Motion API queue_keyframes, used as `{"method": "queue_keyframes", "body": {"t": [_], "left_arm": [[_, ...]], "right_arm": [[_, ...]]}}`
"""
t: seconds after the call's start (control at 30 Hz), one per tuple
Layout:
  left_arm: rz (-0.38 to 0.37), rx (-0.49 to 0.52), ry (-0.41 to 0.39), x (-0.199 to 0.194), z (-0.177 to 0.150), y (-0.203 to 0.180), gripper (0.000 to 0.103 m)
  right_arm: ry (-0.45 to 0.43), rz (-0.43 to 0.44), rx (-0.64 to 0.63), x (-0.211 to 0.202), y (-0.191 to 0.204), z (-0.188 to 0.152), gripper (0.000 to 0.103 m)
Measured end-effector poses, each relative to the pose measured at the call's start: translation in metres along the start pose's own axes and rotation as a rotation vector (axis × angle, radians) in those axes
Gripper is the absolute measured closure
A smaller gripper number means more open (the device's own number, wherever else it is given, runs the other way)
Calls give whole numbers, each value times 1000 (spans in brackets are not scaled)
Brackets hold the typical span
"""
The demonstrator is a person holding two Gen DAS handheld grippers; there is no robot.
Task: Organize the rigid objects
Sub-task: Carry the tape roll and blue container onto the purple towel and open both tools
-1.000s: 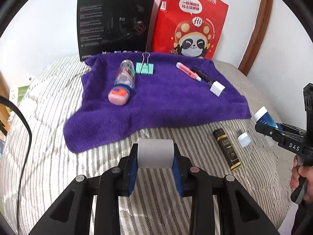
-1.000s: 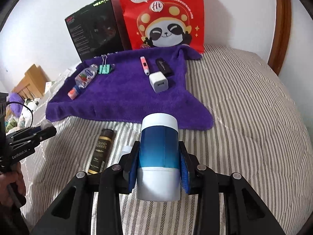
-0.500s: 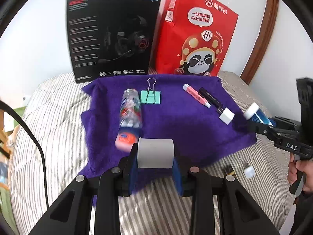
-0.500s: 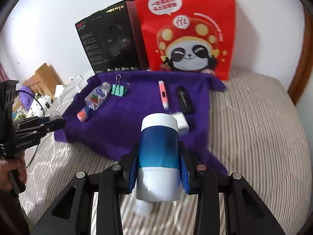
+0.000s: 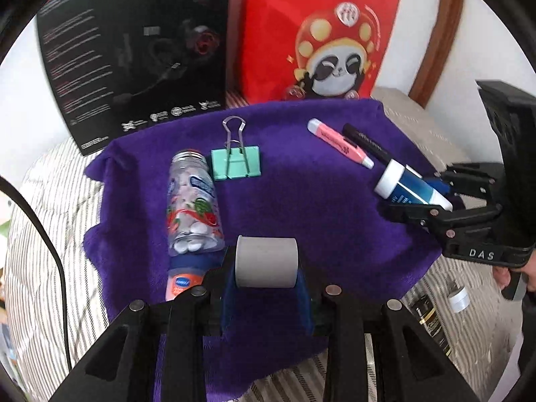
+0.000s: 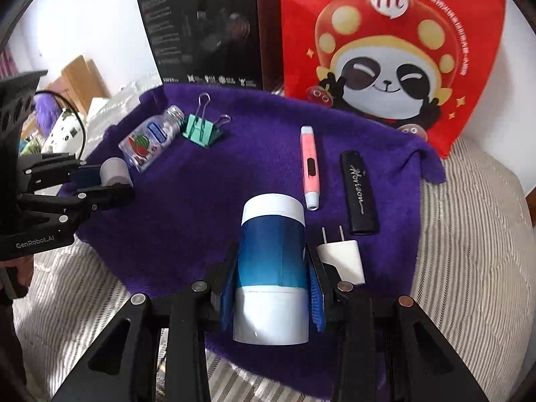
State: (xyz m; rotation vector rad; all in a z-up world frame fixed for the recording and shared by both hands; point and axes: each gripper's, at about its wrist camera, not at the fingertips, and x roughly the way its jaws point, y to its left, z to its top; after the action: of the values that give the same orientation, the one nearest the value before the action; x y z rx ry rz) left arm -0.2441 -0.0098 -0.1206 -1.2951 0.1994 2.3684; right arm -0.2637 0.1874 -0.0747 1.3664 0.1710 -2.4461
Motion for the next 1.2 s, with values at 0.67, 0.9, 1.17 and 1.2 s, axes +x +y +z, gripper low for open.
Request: {"method": "queue_keyframes", "body": {"t": [0.67, 0.9, 1.17, 1.2], "left_arm": [[-20, 233, 122, 18, 6, -14, 73], [-23, 266, 161, 18, 8, -17, 67], [-18, 238, 183, 11, 4, -16, 54], [-22, 238, 183, 8, 2, -18, 51]], "right_arm": [[103, 33, -182, 15, 8, 8, 66], [144, 49, -201, 16, 9, 11, 65], [196, 53, -184, 10, 11, 5, 58], [195, 50, -175, 7, 11, 3, 58]]}}
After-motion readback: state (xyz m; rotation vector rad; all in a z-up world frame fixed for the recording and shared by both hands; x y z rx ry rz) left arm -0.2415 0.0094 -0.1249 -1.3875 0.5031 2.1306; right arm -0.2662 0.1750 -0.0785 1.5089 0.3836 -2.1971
